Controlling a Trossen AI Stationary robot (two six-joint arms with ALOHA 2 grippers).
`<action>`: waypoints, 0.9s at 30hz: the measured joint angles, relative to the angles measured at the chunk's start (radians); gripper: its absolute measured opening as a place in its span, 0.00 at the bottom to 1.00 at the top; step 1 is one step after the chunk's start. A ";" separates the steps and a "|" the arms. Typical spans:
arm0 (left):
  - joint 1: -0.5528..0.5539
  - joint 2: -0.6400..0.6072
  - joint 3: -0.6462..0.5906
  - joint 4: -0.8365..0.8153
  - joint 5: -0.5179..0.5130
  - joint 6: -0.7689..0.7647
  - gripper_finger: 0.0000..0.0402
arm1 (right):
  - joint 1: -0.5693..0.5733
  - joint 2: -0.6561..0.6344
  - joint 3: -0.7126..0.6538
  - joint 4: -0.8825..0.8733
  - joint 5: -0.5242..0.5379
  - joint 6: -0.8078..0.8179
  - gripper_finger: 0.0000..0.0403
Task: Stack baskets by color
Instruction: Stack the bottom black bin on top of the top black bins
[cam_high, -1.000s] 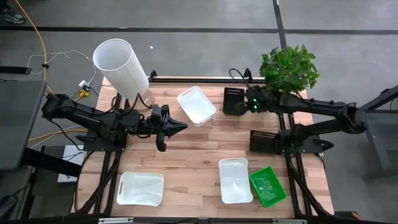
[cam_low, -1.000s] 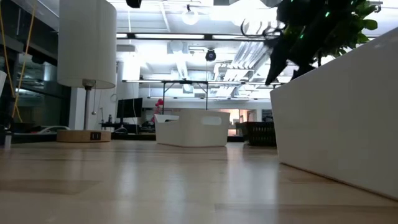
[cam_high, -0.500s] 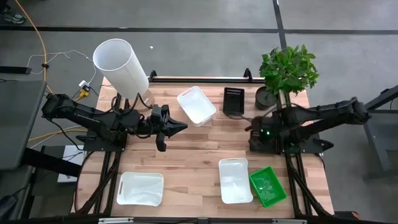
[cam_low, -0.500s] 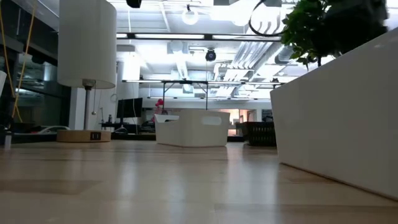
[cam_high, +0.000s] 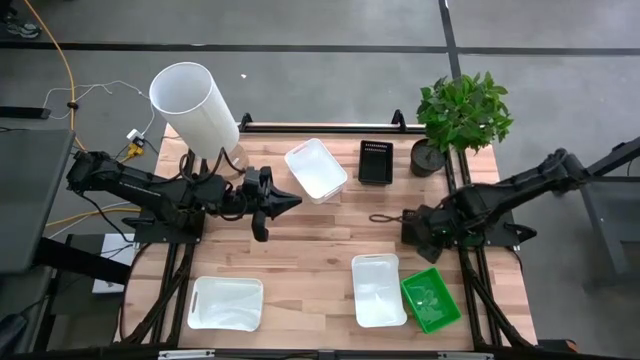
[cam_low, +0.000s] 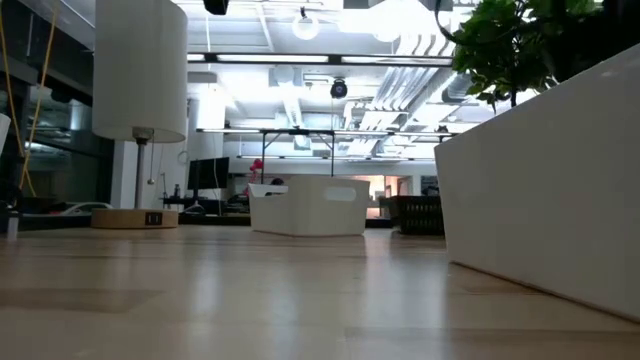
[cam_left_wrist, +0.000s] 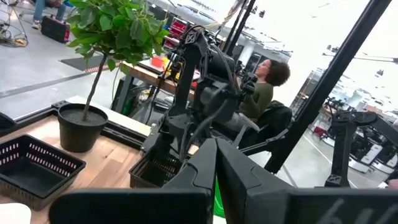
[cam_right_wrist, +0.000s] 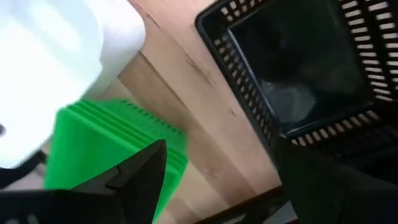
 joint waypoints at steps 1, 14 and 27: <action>0.000 0.000 0.000 0.000 0.000 0.000 0.00 | 0.010 0.000 0.000 -0.002 0.017 0.000 0.70; 0.000 0.000 0.000 0.000 0.000 -0.001 0.00 | 0.041 0.103 -0.001 0.038 0.086 -0.117 0.70; 0.000 0.000 0.000 0.000 0.000 -0.001 0.00 | 0.040 0.379 -0.001 0.069 0.091 -0.158 0.69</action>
